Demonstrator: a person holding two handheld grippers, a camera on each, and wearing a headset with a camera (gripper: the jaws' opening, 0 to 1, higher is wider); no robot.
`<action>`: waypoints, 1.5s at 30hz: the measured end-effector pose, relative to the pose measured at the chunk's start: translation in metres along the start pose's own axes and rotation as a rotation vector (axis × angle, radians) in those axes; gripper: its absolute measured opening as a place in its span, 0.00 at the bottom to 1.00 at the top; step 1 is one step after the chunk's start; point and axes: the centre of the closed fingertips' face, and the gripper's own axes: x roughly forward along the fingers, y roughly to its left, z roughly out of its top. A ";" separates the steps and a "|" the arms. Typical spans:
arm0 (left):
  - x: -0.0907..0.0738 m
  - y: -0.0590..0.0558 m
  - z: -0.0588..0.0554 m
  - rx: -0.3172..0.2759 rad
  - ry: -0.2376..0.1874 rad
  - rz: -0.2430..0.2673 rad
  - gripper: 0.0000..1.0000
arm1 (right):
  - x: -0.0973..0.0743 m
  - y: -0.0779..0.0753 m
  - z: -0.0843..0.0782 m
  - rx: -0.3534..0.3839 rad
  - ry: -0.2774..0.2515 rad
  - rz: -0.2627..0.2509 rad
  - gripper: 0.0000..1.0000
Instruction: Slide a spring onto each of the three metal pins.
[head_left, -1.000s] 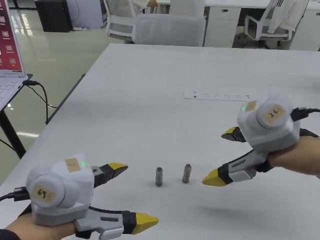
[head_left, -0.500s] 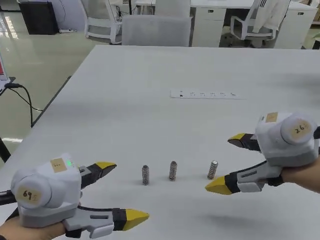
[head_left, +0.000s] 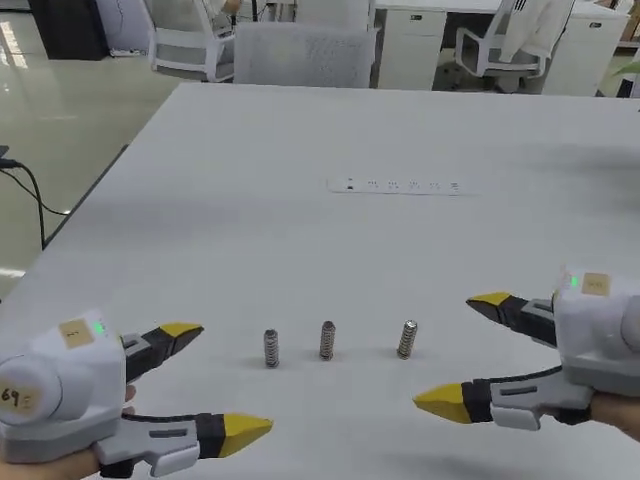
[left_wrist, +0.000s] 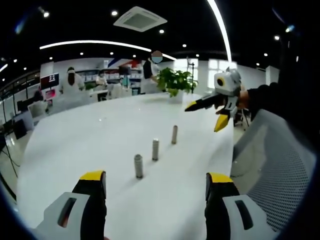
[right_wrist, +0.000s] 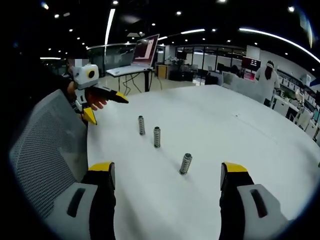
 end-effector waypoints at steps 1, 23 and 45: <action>0.000 0.000 -0.001 -0.002 0.001 0.000 0.79 | 0.001 0.000 -0.001 0.001 -0.001 0.000 0.86; 0.012 0.000 -0.014 -0.041 0.021 -0.022 0.77 | 0.024 0.000 -0.013 0.037 -0.001 0.001 0.87; 0.014 -0.001 -0.017 -0.033 0.043 -0.025 0.77 | 0.029 0.001 -0.015 0.061 -0.010 0.000 0.87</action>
